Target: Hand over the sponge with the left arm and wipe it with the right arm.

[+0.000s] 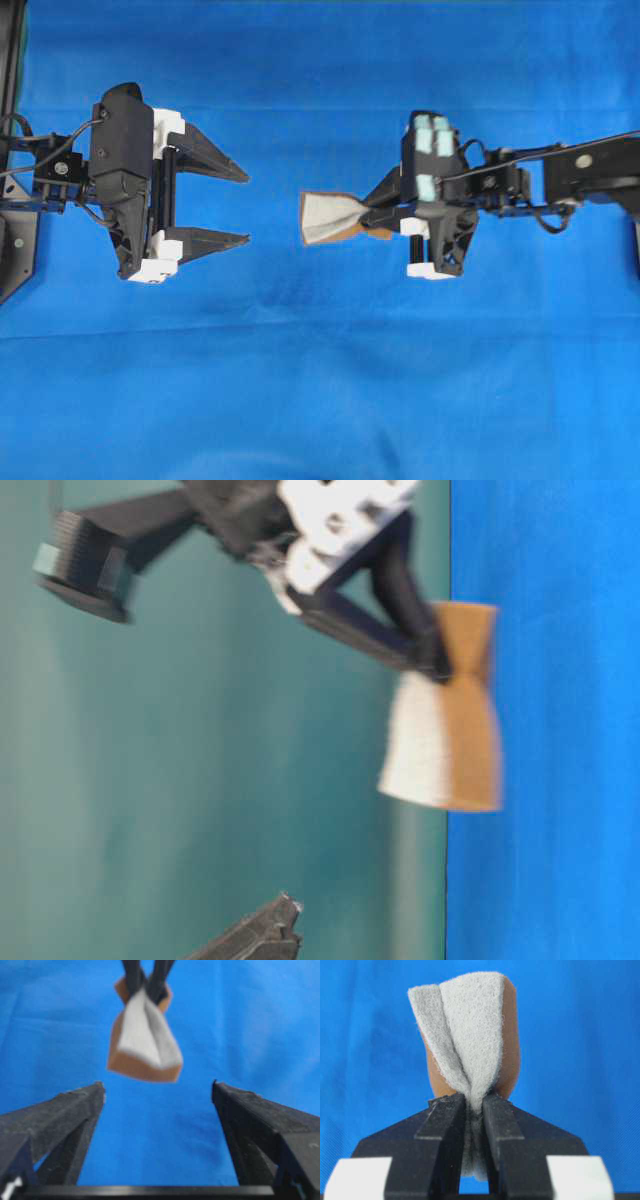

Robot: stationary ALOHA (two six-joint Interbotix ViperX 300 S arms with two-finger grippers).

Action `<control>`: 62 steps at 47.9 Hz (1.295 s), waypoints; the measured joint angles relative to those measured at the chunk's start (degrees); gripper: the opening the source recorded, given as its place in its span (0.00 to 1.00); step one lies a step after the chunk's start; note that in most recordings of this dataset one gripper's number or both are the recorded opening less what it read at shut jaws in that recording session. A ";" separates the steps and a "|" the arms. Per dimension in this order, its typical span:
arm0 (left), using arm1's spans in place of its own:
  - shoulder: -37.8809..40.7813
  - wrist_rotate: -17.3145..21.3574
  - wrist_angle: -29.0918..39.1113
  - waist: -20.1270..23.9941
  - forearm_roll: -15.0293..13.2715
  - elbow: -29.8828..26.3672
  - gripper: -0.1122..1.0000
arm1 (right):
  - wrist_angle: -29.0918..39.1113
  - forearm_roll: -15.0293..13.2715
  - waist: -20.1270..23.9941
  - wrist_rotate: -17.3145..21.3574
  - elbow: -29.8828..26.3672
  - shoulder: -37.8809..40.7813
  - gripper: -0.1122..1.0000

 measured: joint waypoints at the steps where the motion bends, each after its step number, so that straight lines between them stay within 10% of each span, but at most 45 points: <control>1: -0.09 0.00 -0.09 0.00 0.00 0.00 0.86 | -0.09 -0.09 0.00 0.00 0.00 0.70 0.24; 34: -0.09 0.18 -0.18 0.00 0.00 0.18 0.86 | -7.47 1.76 -3.52 0.53 0.97 13.71 0.24; 62: -0.09 0.18 -0.18 0.00 0.00 0.09 0.86 | -8.44 -0.97 -19.51 -0.62 1.93 12.92 0.24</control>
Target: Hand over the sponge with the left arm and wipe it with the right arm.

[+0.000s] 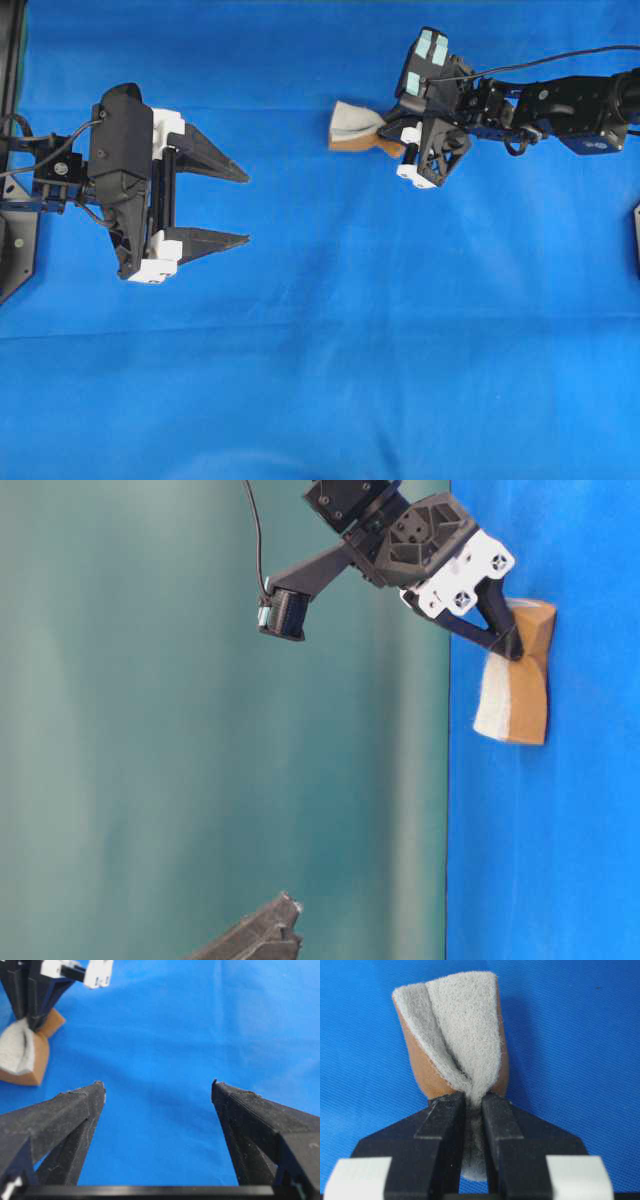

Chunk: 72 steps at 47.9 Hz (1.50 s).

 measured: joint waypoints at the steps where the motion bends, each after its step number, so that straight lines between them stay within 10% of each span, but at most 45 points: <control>1: 0.00 0.00 0.00 0.00 0.00 0.00 0.86 | 0.00 -0.09 0.00 0.00 0.00 -0.09 0.24; 17: 0.18 0.00 0.00 0.00 0.00 0.00 0.86 | -0.26 1.93 6.77 2.02 0.44 -0.18 0.24; 44: 0.18 0.09 0.09 0.00 0.00 0.00 0.86 | 0.18 5.10 30.67 9.76 -2.02 -0.18 0.24; 56: 0.09 0.09 0.00 0.00 0.00 0.09 0.86 | 0.35 4.83 28.65 9.23 -1.93 -0.09 0.24; 72: 0.09 0.09 0.00 0.00 0.00 0.00 0.86 | 0.44 1.76 14.85 7.12 0.53 -0.09 0.24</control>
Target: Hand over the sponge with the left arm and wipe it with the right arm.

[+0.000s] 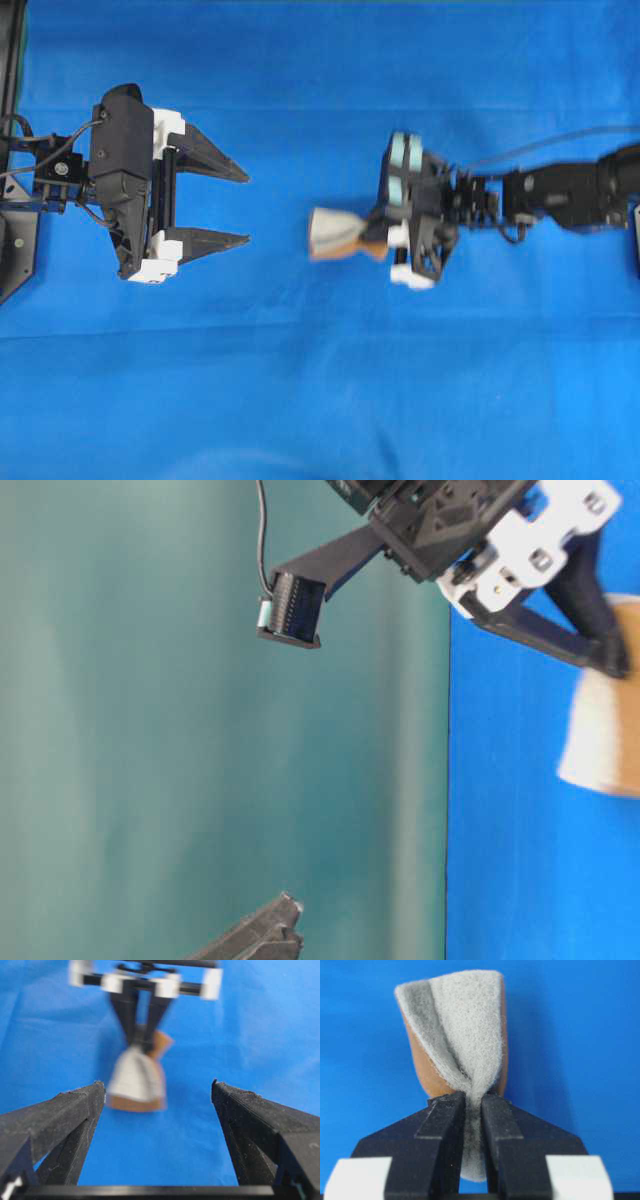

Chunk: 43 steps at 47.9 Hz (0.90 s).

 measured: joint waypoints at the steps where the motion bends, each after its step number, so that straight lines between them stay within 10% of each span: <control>1: 0.00 -0.09 0.00 0.00 0.00 0.00 0.86 | 0.00 -0.09 -0.97 -0.26 0.09 -0.09 0.24; 22: 0.09 0.00 0.00 0.00 0.00 0.00 0.86 | -1.05 -1.05 -12.39 -2.55 0.18 -0.09 0.24; 43: 0.00 -0.18 0.09 0.00 0.00 0.00 0.86 | -1.41 2.37 -3.16 -0.97 0.18 -0.09 0.24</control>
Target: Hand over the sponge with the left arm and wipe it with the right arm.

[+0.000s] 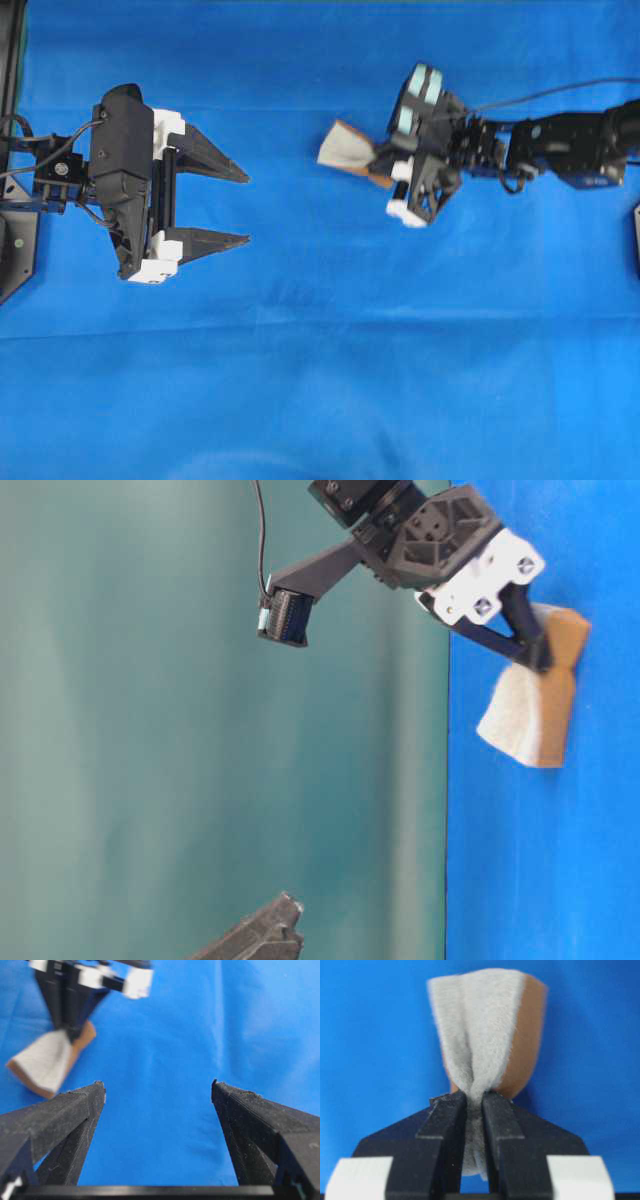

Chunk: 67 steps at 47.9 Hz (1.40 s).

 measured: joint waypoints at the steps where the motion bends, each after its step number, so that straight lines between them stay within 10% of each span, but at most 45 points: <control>1: 0.09 0.00 0.00 0.00 0.00 0.09 0.86 | 0.00 0.35 1.05 0.09 0.00 0.00 0.24; 25: 0.09 0.00 0.00 0.00 0.00 0.00 0.86 | 0.53 6.50 20.39 1.32 -2.72 0.70 0.24; 67: 0.09 -0.09 0.00 0.00 0.00 0.09 0.86 | 2.55 1.49 2.11 -4.13 -1.58 0.70 0.24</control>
